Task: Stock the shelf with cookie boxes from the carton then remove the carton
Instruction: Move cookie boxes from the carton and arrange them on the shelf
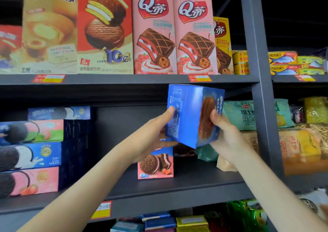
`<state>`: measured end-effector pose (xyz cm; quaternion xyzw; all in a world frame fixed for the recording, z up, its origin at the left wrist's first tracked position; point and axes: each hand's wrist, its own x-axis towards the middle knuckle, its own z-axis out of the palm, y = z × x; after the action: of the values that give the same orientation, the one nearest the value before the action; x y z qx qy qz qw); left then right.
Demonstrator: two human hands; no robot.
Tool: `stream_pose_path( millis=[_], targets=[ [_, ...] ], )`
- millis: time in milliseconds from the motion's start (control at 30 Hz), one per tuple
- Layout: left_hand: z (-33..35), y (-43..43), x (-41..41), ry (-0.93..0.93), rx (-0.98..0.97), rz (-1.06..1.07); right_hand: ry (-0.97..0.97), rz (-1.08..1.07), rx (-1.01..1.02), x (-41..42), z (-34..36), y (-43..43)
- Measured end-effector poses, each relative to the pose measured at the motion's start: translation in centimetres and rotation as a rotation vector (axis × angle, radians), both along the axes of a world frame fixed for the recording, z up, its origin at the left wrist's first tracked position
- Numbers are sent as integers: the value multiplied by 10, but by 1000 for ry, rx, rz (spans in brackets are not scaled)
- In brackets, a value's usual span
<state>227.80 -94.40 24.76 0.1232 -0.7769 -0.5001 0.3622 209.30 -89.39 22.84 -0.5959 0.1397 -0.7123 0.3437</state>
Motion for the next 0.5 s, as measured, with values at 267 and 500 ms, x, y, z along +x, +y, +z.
stream_pose_path(
  millis=[267,500],
  targets=[
    [4,0,3,-57,405,-124,358,-345,-68,-21,-9,14],
    [-13,0,-8,38,14,157,248,-300,249,-27,-7,39]
  ],
)
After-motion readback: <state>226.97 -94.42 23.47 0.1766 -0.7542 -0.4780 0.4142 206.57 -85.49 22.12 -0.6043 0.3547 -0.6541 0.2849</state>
